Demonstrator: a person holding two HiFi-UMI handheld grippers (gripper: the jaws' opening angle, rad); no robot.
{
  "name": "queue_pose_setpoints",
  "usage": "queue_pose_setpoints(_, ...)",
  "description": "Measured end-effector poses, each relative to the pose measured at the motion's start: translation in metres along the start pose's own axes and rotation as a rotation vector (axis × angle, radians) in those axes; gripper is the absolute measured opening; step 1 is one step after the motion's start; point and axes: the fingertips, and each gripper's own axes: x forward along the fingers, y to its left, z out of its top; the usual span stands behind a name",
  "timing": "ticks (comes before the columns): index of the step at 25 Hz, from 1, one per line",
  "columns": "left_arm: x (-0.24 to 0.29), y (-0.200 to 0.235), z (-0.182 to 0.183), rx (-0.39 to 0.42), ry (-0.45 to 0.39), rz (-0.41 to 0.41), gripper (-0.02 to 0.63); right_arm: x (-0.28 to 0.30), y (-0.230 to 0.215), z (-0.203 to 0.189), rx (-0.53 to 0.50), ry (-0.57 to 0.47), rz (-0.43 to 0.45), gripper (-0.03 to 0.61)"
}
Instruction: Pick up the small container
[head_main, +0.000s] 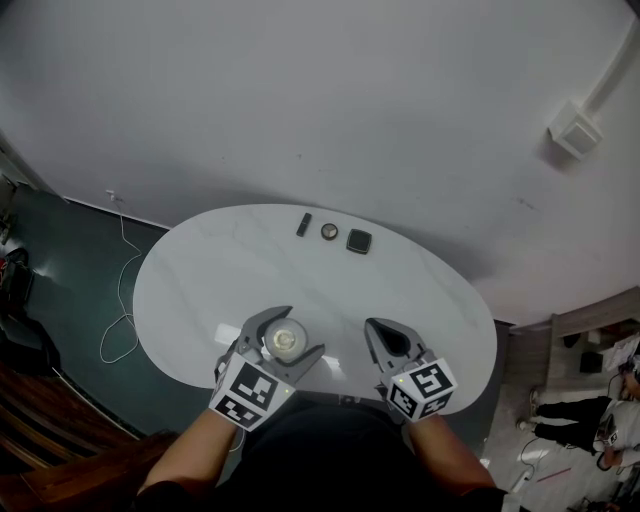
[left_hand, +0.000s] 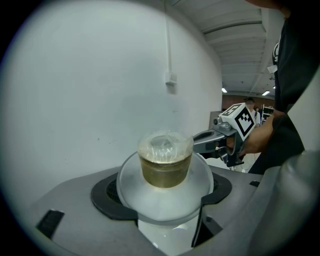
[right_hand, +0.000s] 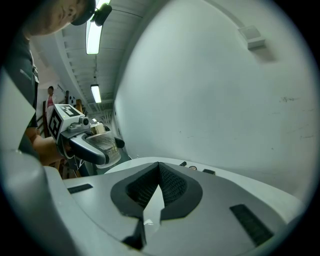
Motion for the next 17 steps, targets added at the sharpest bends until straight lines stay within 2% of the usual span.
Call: queue_pose_setpoints(17, -0.003, -0.004, 0.004, 0.011, -0.009, -0.001, 0.347, -0.01, 0.005, 0.004, -0.019, -0.008, 0.0, -0.003)
